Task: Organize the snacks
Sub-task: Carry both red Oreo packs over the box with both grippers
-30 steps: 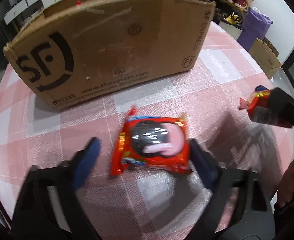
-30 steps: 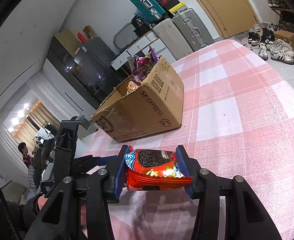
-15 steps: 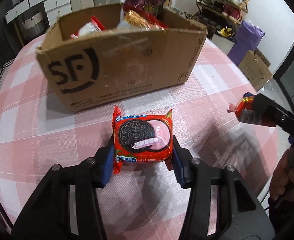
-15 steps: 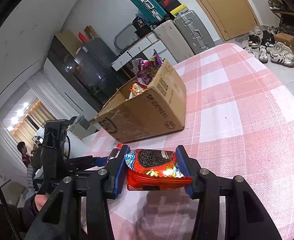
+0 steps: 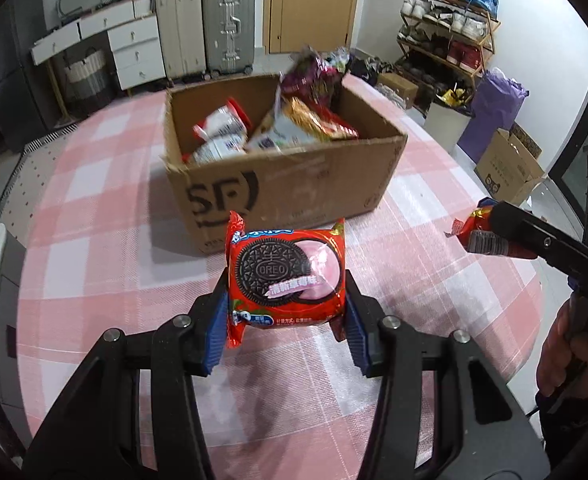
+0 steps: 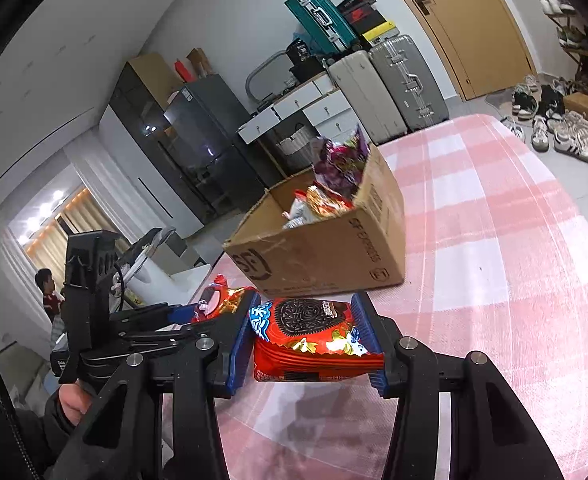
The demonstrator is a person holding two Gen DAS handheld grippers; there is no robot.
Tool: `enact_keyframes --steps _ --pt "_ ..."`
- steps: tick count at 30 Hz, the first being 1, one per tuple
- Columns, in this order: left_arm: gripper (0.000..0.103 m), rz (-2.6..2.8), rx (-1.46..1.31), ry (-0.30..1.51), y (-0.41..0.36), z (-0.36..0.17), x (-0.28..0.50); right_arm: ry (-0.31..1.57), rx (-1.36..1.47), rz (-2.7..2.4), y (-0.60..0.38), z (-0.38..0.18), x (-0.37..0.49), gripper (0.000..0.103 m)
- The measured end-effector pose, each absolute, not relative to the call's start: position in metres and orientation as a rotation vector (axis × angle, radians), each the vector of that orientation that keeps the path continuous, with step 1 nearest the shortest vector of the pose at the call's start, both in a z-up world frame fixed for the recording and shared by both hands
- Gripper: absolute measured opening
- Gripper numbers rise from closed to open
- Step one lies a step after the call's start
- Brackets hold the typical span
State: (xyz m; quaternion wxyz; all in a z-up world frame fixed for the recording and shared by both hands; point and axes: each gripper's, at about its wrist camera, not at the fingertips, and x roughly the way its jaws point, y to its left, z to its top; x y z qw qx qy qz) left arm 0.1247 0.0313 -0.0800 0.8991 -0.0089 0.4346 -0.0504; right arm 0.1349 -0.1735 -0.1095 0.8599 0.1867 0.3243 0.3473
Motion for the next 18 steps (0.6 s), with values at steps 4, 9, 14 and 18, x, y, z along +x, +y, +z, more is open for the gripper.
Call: enact_keyframes --steps 4,9,14,18 --pt "0.046 -0.101 -0.01 0.871 0.037 -0.063 0.124 0.675 0.352 0.752 -0.163 -0.1 0.136 0.048" --pt "0.046 -0.105 -0.039 0.853 0.047 -0.05 0.123 0.687 0.341 0.776 -0.15 -0.098 0.136 0.048" --pt "0.046 -0.112 -0.052 0.845 0.055 -0.041 0.128 0.668 0.321 0.795 -0.143 -0.088 0.141 0.048" --pt "0.046 -0.109 -0.064 0.843 0.062 -0.035 0.142 0.641 0.311 0.819 -0.138 -0.075 0.154 0.048"
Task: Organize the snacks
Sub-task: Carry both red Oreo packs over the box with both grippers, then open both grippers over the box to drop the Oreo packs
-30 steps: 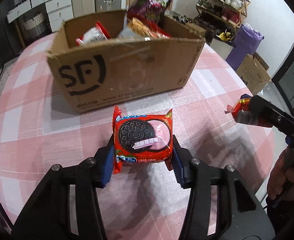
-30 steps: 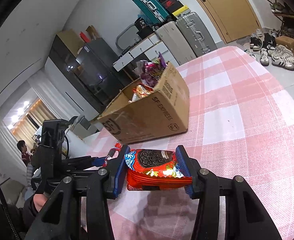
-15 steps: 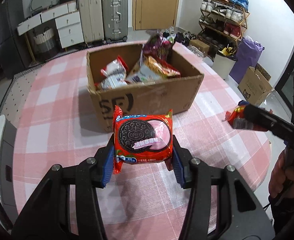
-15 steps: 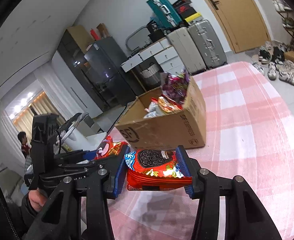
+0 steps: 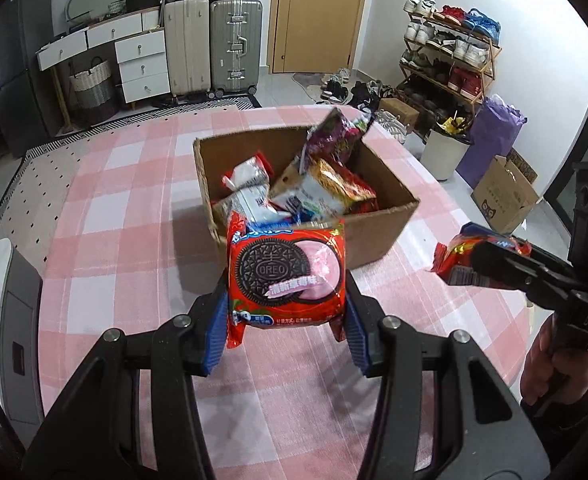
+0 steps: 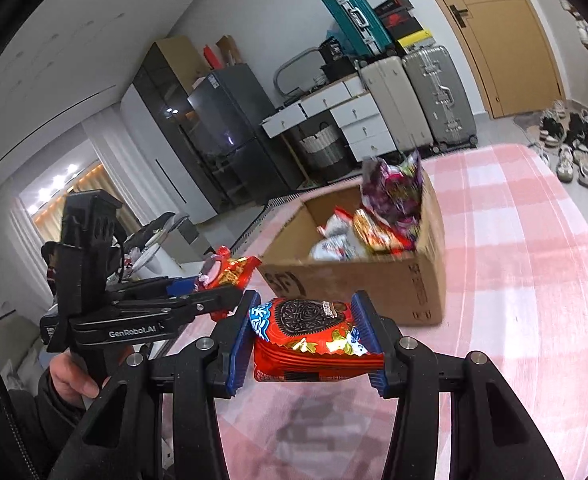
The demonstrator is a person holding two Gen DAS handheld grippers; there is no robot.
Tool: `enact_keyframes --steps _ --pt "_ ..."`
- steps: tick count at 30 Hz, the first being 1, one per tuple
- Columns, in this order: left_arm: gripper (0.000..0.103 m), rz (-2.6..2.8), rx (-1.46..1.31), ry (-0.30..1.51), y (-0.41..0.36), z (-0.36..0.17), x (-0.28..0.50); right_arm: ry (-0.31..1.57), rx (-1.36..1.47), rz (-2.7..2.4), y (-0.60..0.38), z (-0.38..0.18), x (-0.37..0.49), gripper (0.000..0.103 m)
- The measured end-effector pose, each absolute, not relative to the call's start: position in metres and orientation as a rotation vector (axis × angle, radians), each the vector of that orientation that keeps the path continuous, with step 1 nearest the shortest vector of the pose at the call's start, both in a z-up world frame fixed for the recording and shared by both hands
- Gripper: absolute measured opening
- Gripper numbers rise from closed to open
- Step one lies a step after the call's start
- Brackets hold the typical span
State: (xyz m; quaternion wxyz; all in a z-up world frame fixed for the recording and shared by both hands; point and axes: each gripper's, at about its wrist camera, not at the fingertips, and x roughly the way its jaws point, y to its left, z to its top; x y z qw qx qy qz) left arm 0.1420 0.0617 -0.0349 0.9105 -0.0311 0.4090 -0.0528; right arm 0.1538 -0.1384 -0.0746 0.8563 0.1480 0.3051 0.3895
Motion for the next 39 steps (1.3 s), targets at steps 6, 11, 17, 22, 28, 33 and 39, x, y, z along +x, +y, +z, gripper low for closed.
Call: enact_keyframes --steps 6,11,17,22,28,33,39 --pt "0.046 -0.12 -0.089 0.849 0.074 -0.017 0.168 0.616 0.326 0.857 -0.13 -0.053 0.181 0.048" --pt "0.046 -0.114 -0.102 0.837 0.08 0.002 0.196 0.596 0.322 0.876 -0.123 -0.035 0.205 0.048" --pt "0.046 -0.093 -0.14 0.847 0.097 0.014 0.234 0.6 0.322 0.892 -0.111 -0.02 0.233 0.048" --pt "0.046 -0.089 -0.137 0.855 0.103 0.019 0.264 0.593 0.307 0.901 -0.097 -0.011 0.255 0.048" --pt "0.046 -0.123 -0.153 0.891 0.108 0.008 0.297 0.611 0.298 0.902 -0.083 -0.016 0.272 0.048" --pt "0.046 -0.161 -0.187 0.935 0.113 -0.013 0.318 0.632 0.288 0.893 -0.076 -0.028 0.284 0.048" --pt "0.058 -0.185 -0.2 0.972 0.107 -0.035 0.332 0.673 0.282 0.871 -0.07 -0.046 0.297 0.064"
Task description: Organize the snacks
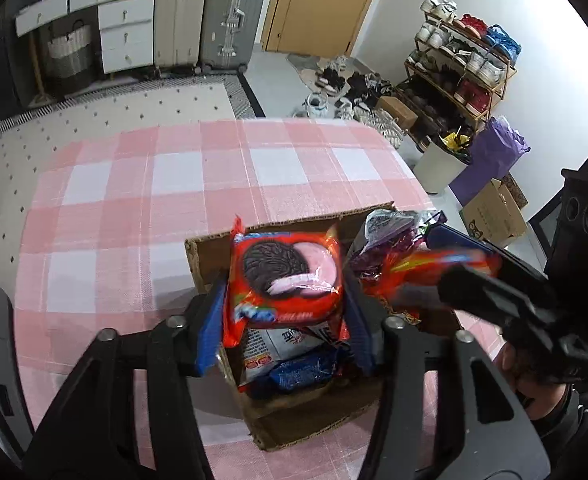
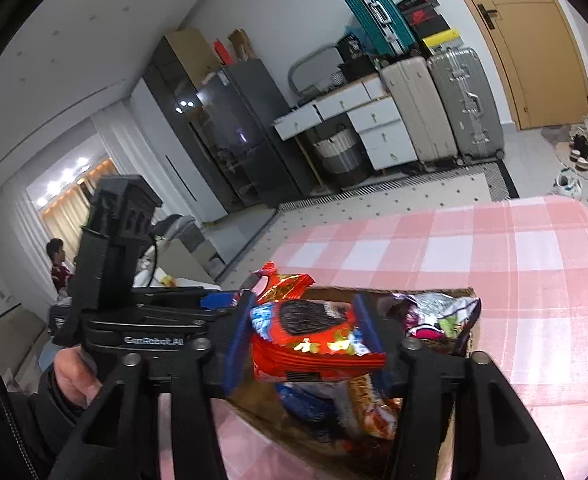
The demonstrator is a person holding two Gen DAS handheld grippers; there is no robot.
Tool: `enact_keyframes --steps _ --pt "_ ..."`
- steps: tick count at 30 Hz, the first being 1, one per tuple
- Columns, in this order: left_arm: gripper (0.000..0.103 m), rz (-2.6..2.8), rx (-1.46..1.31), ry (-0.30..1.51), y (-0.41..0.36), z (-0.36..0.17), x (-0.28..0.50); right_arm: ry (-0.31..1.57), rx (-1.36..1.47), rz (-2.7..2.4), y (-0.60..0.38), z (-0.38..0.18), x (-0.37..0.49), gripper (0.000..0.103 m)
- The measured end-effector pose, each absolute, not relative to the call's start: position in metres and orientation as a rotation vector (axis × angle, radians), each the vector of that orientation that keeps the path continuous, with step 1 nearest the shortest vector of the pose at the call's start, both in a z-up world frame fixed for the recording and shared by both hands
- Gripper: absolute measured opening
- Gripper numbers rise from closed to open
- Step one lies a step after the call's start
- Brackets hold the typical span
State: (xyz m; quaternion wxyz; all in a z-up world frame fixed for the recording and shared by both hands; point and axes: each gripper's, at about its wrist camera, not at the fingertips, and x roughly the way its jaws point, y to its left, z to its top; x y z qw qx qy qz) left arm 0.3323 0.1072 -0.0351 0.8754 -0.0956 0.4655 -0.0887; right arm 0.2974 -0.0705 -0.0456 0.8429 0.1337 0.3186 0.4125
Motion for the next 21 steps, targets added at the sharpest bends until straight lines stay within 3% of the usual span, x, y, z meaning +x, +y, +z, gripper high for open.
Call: enact_keyframes --steps 3,5,21 --pt "0.073 -0.204 -0.218 1.004 0.109 -0.046 0.337 0.667 0.284 0.867 -0.075 -0.049 0.297 0.074" --pt "0.073 -0.19 -0.218 0.995 0.11 -0.047 0.335 0.651 0.296 0.871 -0.079 -0.048 0.294 0.079" --pt "0.076 -0.13 -0.159 0.925 0.095 -0.017 0.283 0.573 0.309 0.836 -0.109 -0.019 0.257 0.081"
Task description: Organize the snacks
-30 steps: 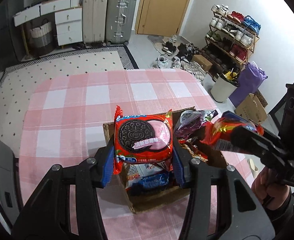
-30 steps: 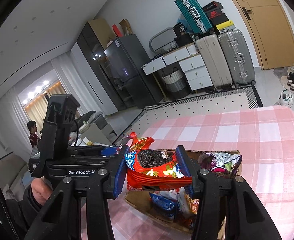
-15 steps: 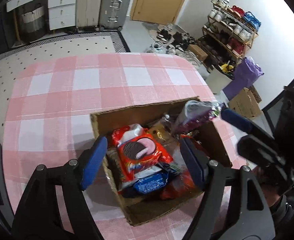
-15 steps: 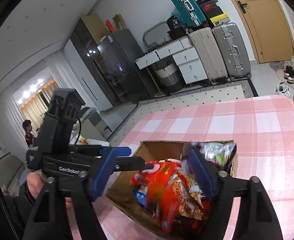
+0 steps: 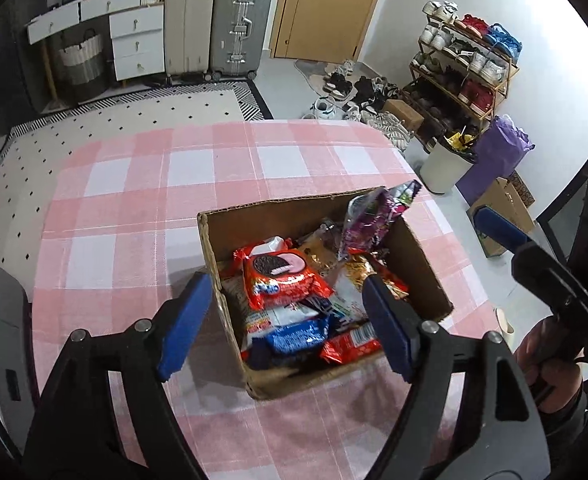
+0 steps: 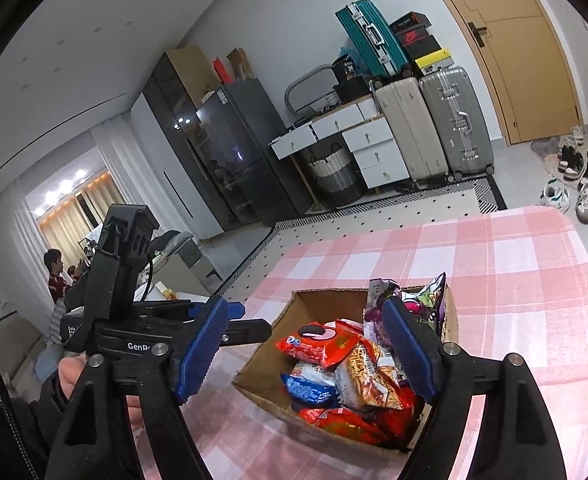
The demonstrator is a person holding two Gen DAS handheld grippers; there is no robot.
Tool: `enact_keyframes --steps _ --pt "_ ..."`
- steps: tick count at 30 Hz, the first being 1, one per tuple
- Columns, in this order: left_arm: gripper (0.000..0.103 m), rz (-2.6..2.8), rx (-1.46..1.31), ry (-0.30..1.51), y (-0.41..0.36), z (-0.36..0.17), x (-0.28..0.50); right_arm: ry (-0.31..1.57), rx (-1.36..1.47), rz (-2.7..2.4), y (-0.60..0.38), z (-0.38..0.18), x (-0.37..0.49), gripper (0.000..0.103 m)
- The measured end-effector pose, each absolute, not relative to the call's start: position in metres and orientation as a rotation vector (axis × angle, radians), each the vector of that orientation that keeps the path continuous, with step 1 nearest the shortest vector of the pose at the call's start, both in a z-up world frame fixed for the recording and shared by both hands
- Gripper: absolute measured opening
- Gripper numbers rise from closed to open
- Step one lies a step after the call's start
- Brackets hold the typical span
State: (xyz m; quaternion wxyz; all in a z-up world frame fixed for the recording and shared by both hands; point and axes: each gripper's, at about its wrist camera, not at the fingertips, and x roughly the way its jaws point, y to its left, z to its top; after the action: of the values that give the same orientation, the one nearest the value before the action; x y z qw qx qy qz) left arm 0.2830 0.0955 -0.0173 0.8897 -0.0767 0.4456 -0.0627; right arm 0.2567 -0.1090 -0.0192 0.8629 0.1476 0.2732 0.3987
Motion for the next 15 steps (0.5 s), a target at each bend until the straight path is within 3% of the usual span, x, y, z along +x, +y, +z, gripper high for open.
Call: enact_keyframes --steps 10,15 --pt "0.085 -0.08 -0.167 0.805 0.09 0.013 0.228 0.499 0.257 0.794 -0.13 0.001 0.212 0.09" --pt "0.102 -0.063 -0.165 0.728 0.09 0.018 0.196 0.458 0.226 0.74 -0.145 0.002 0.184 0.092"
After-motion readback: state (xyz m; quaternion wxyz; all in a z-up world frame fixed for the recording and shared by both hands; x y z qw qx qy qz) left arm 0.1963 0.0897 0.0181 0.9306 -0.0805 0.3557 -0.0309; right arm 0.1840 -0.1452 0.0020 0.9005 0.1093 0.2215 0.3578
